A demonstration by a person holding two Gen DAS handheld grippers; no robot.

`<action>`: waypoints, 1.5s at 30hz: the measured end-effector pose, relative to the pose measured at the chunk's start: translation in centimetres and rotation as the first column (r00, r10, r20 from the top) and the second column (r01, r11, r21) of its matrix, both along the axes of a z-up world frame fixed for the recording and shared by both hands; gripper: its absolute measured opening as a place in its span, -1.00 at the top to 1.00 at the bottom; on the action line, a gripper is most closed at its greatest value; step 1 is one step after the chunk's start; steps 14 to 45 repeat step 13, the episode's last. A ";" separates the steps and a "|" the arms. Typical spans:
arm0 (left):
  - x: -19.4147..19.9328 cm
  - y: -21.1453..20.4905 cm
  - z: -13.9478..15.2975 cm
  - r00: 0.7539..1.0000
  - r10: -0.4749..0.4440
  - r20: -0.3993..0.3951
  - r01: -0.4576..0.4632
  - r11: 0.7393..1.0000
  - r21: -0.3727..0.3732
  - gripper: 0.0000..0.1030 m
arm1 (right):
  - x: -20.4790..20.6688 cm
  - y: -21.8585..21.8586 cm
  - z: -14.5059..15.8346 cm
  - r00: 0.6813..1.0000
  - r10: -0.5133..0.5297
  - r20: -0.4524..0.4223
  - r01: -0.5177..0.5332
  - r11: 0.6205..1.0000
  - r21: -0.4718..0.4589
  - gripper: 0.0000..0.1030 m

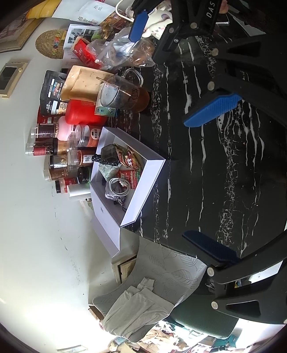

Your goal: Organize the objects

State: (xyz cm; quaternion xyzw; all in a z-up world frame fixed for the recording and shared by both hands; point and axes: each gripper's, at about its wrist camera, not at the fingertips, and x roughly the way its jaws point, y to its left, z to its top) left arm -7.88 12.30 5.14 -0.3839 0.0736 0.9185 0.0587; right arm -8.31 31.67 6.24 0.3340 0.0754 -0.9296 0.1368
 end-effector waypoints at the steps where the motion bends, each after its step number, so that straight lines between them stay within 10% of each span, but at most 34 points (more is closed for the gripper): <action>1: 0.0 0.0 0.0 1.000 0.000 0.002 0.000 1.000 0.000 -0.84 | 0.0 0.0 0.0 1.000 0.000 0.001 0.000 1.000 0.000 -0.55; 45: 0.0 -0.4 -1.4 0.999 0.028 0.041 -0.028 1.000 0.009 -0.84 | 0.4 0.5 -0.8 1.000 -0.013 0.017 0.013 1.000 0.001 -0.56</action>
